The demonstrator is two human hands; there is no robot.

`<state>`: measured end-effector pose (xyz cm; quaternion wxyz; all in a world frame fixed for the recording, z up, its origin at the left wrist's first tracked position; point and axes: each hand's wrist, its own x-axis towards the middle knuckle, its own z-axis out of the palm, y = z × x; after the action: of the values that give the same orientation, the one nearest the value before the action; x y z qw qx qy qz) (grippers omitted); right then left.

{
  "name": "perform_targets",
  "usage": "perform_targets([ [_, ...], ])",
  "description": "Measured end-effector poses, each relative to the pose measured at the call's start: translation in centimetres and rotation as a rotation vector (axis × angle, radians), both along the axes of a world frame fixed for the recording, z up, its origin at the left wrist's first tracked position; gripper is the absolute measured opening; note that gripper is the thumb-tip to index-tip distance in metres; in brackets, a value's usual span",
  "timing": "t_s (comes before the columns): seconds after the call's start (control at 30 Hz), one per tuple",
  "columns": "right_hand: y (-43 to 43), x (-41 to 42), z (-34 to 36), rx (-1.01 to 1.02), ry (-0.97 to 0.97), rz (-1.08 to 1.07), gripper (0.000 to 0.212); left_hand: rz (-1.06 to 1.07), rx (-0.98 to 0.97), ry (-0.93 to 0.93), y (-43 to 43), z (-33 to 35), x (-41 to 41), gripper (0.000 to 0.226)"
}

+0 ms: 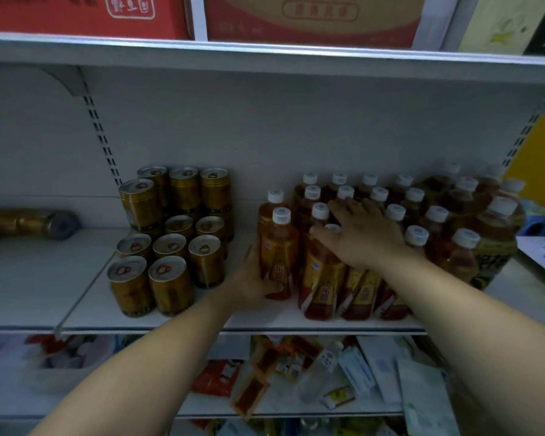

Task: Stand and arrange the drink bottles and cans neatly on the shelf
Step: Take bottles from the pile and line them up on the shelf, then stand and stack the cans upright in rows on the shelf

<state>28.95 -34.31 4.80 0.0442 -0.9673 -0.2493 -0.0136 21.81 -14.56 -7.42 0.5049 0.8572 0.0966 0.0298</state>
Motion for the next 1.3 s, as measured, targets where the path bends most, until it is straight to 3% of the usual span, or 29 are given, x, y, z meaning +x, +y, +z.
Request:
perform_targets([
  [0.3, 0.1, 0.2, -0.2, -0.014, -0.03, -0.005, 0.082, 0.094, -0.132, 0.002, 0.6, -0.6, 3.9, 0.098],
  [0.6, 0.3, 0.2, -0.1, -0.023, -0.032, -0.007, 0.081, 0.065, -0.081, 0.041, 2.1, 1.0, 6.9, 0.108],
  [0.7, 0.3, 0.3, -0.2, -0.029, -0.028, -0.009, 0.08, 0.047, -0.086, 0.046, 2.5, 0.9, 7.7, 0.094],
  [0.77, 0.3, 0.3, -0.2, -0.029, -0.025, -0.007, 0.079, 0.022, -0.053, 0.059, 2.6, 1.3, 7.7, 0.098],
  [0.87, 0.2, 0.2, -0.1, -0.027, -0.015, -0.004, 0.079, 0.108, -0.037, 0.135, 2.2, 2.3, 7.2, 0.087],
  [1.0, 0.1, 0.4, 0.1, -0.002, 0.015, 0.008, 0.079, 0.118, -0.004, 0.116, 1.3, 4.0, 5.0, 0.128],
  [1.13, -0.4, 0.8, 0.5, 0.027, 0.115, 0.033, 0.088, 0.036, 0.086, 0.108, -0.8, 7.4, 0.5, 0.08],
  [1.23, 0.1, 0.9, 2.0, 0.036, 0.173, 0.028, 0.094, -0.04, 0.275, 0.137, -0.1, 8.7, -2.7, 0.068],
  [1.3, 1.1, 0.3, 3.1, 0.053, 0.11, 0.042, 0.088, -0.049, 0.395, 0.185, 1.0, 9.4, -4.4, 0.068],
])
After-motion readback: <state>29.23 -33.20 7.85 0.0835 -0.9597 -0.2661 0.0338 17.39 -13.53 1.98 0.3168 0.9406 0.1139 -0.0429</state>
